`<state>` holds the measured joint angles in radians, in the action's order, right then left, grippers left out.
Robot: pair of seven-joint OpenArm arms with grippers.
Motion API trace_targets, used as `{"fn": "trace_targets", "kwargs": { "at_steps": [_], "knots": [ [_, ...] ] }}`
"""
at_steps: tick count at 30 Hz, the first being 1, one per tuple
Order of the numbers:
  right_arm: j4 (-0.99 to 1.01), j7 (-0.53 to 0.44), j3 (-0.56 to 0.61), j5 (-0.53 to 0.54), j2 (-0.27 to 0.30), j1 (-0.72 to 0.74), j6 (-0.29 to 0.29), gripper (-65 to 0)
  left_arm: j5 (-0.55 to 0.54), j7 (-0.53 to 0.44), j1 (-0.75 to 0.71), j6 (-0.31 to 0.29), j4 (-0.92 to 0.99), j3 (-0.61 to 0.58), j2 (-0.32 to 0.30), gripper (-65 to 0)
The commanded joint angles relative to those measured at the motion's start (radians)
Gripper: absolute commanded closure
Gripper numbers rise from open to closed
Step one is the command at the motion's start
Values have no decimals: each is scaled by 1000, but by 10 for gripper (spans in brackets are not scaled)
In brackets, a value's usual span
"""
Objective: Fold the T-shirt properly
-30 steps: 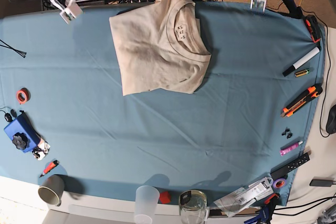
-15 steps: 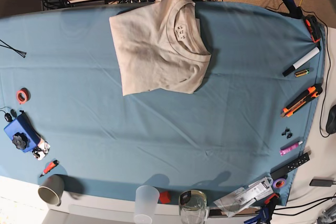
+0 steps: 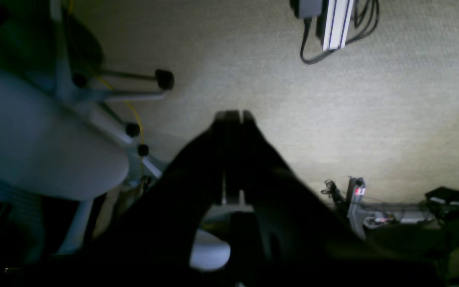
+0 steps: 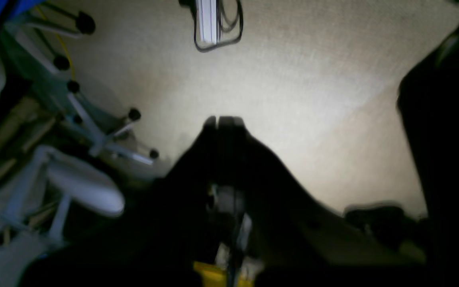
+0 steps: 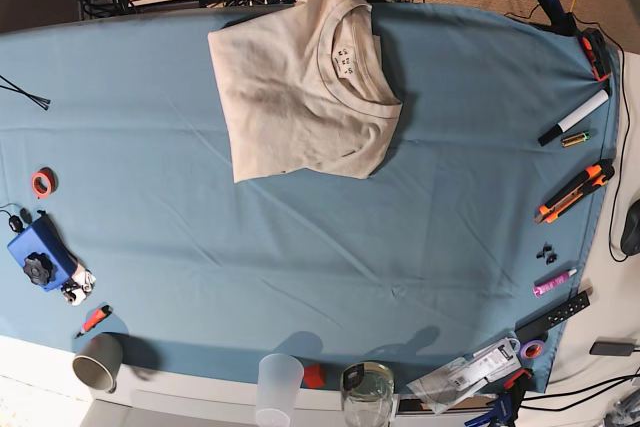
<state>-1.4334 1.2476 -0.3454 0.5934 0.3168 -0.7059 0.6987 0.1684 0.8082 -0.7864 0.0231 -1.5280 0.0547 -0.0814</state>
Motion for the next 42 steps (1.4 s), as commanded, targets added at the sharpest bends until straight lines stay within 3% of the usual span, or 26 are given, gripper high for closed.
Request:
{"fn": "trace_targets", "kwargs": {
  "at_steps": [1, 8, 15, 21, 22, 25, 27, 35, 42],
  "knots": [
    [25, -34, 19, -22, 13, 13, -1, 0, 3, -23, 5, 1, 32, 1, -3, 0],
    [320, -233, 227, -253, 13, 196, -1, 0, 2, -209, 153, -63, 343, 1, -2, 0],
    [608, -573, 399, -494, 13, 351, -1, 0, 2, -482, 270, -77, 655, 1, -2, 0],
    [723, -904, 457, -659, 12, 437, -1, 0, 2, -732, 371, -77, 916, 1, 0, 0],
    [729, -951, 457, -674, 13, 441, -10, 0, 2, -752, 380, -77, 939, 1, 0, 0],
    [729, -1062, 457, -708, 10, 443, -154, 0, 2, -806, 392, -77, 962, 7, 1, 0],
    [729, -1076, 457, -710, 9, 443, -203, 0, 2, -843, 394, -90, 961, 21, 1, 0],
    [729, -1041, 457, -704, 11, 440, -203, 0, 2, -839, 388, -92, 947, 105, 1, 0],
    [729, -1034, 457, -635, 10, 440, -203, 0, 2, -839, 388, -92, 925, 140, 1, 0]
  ]
}}
